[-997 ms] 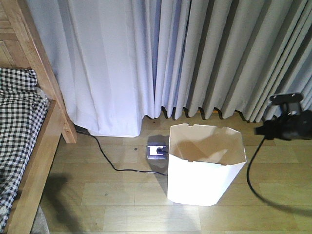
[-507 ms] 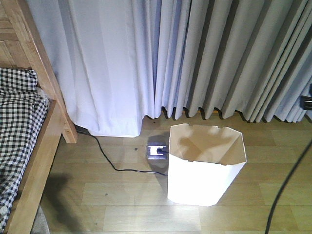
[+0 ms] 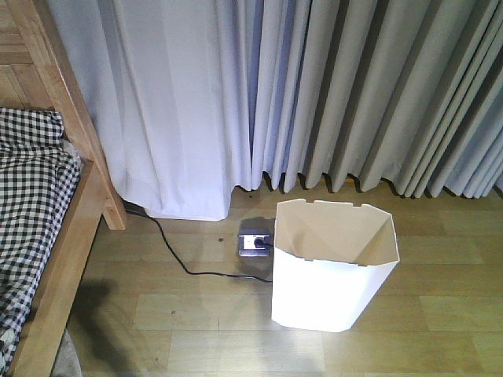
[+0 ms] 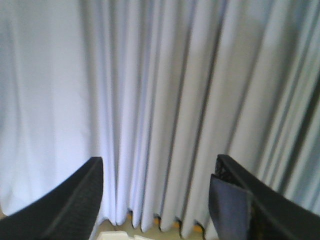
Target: Move trash bin to bedside with robot
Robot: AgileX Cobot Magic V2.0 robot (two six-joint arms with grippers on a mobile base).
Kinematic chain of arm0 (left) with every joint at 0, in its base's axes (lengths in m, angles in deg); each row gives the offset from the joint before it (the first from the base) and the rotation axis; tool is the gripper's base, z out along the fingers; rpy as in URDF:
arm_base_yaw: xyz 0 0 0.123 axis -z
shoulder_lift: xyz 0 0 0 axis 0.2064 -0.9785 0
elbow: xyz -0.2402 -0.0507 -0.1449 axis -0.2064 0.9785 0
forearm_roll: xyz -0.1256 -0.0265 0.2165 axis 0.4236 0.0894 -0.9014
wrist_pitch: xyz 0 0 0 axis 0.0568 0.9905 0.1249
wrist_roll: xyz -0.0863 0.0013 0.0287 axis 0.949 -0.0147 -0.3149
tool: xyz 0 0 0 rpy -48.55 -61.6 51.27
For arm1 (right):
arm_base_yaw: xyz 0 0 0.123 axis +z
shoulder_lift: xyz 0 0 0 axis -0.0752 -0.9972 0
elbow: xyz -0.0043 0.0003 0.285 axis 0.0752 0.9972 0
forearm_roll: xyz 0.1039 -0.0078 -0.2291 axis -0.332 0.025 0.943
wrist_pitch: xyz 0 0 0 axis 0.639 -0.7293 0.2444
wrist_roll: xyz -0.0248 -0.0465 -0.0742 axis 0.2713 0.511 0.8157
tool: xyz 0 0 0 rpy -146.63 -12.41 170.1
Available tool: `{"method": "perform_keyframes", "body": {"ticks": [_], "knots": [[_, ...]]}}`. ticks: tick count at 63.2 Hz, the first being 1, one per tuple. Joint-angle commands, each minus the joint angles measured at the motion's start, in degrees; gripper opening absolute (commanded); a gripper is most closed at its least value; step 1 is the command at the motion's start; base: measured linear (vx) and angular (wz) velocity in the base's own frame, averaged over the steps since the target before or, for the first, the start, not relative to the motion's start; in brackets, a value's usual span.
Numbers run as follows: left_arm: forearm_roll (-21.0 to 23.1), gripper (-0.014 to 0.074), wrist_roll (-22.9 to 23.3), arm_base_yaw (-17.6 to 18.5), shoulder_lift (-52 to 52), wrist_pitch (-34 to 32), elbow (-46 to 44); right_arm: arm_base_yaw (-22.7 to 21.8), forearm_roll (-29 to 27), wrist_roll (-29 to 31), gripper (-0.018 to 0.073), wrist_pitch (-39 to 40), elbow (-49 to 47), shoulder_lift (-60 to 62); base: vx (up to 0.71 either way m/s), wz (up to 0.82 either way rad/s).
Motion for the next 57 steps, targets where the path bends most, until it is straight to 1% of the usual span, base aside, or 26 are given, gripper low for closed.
{"method": "perform_keyframes", "body": {"ticks": [1, 12, 23, 27, 31, 33, 35, 42, 57], "knots": [[0.24, -0.0006, 0.0, -0.05, 0.8, -4.09, 1.08, 1.41, -0.68, 0.45, 0.0448, 3.08, 1.1, 4.94, 0.0, 0.0], [0.24, -0.0006, 0.0, -0.05, 0.8, -4.09, 1.08, 1.48, -1.14, 0.43, 0.0448, 2.74, 4.7, 12.63, 0.0, 0.0], [0.24, -0.0006, 0.0, -0.05, 0.8, -4.09, 1.08, 1.42, -1.15, 0.43, 0.0445, 0.87, 4.82, 13.9, 0.0, 0.0], [0.24, -0.0006, 0.0, -0.05, 0.8, -4.09, 1.08, 1.32, -1.03, 0.43, 0.0426, 0.3, 4.82, 13.9, 0.0, 0.0], [0.24, -0.0006, 0.0, -0.05, 0.8, -4.09, 1.08, 1.32, -0.72, 0.43, 0.037, -0.23, 4.82, 13.9, 0.0, 0.0], [0.24, -0.0006, 0.0, -0.05, 0.8, -4.09, 1.08, 1.32, -0.61, 0.43, 0.032, -0.41, 4.82, 13.9, 0.0, 0.0], [0.24, -0.0006, 0.0, -0.05, 0.8, -4.09, 1.08, 1.32, -0.47, 0.43, 0.0258, -0.42, 4.82, 13.9, 0.0, 0.0], [0.24, -0.0006, 0.0, -0.05, 0.8, -4.09, 1.08, 1.32, -0.66, 0.43, -0.0018, -0.42, 4.82, 13.9, 0.0, 0.0], [0.24, -0.0006, 0.0, -0.05, 0.8, -4.09, 1.08, 1.32, -0.75, 0.34, -0.001, -0.55, 4.82, 13.9, 0.0, 0.0]]}}
